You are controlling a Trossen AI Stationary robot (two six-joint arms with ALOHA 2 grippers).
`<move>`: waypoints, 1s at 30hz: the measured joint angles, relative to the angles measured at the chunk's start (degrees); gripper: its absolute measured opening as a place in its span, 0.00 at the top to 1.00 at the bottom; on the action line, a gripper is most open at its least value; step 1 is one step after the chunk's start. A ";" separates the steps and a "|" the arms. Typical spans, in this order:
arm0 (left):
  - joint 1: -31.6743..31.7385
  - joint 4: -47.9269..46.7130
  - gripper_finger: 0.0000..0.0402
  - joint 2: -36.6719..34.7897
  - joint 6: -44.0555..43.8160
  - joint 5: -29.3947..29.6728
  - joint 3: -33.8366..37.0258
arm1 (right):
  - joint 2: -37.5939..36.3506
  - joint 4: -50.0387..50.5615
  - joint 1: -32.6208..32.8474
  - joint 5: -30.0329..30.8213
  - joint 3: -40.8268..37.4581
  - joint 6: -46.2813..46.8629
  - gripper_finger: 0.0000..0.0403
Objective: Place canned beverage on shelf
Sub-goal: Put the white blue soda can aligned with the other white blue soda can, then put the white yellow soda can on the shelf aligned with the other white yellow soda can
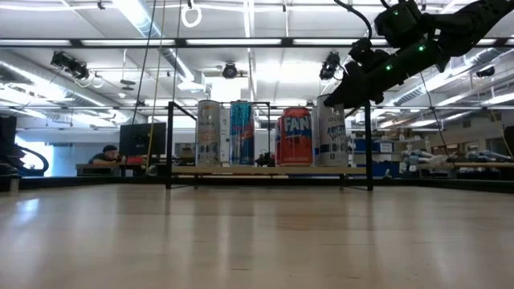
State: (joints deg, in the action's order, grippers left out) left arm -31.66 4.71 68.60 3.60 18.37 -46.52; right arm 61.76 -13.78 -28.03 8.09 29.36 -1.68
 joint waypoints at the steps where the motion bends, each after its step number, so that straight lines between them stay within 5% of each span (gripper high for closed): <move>1: 0.00 -0.01 0.29 0.00 0.00 0.00 0.00 | 0.00 -0.01 0.00 -0.01 0.00 -0.01 0.24; 18: 0.00 -0.04 0.29 0.00 0.02 0.00 -0.02 | -6.55 1.14 1.68 -0.36 0.09 0.20 0.24; 30: 0.00 -0.09 0.29 0.00 0.13 0.02 0.00 | -10.23 -0.71 2.27 -14.28 0.15 0.62 0.24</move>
State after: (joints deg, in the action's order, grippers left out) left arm -31.66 4.62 68.60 3.73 18.39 -46.52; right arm 51.52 -14.49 -25.76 -6.19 29.52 -1.06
